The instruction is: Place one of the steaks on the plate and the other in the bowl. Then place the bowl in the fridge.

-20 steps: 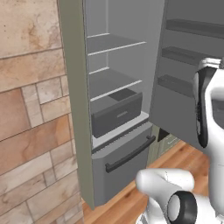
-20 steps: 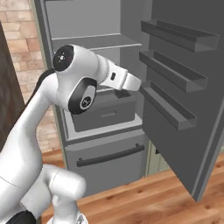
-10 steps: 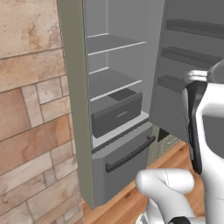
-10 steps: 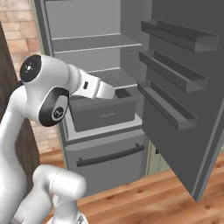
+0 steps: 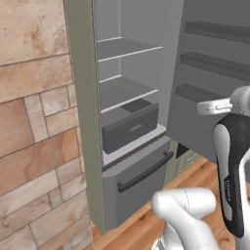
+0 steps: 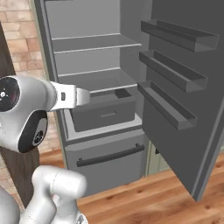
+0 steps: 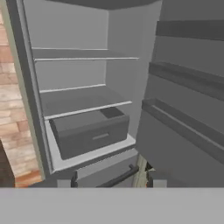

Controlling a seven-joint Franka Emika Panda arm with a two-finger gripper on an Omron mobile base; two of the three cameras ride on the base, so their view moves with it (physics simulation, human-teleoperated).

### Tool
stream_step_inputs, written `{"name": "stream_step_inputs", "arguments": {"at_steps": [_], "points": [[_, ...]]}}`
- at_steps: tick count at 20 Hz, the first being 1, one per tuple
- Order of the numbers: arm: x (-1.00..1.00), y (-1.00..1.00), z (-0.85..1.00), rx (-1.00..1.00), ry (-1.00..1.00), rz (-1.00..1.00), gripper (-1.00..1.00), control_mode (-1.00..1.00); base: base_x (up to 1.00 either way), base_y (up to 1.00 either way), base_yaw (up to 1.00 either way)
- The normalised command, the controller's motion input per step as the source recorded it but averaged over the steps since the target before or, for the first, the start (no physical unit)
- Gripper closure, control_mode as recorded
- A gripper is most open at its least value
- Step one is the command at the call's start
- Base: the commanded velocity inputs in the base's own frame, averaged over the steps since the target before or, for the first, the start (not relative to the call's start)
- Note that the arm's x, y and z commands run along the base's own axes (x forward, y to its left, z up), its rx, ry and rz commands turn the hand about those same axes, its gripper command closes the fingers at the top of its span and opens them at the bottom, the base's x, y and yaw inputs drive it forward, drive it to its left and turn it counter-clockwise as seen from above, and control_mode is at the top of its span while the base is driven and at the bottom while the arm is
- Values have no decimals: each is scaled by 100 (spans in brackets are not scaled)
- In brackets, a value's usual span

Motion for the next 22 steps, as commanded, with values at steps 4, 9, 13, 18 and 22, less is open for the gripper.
{"name": "stream_step_inputs", "arguments": {"at_steps": [4,9,13,18,22], "points": [[-39,19,6,4,-7,-12,-100,-100,0,0,0],[-77,0,32,6,0,-22,-100,-100,0,0,0],[-26,0,7,2,0,-11,-100,100,-6,-41,-2],[0,0,0,0,0,0,-100,100,-60,-100,0],[0,0,0,0,0,0,-100,100,-68,-100,-10]]}}
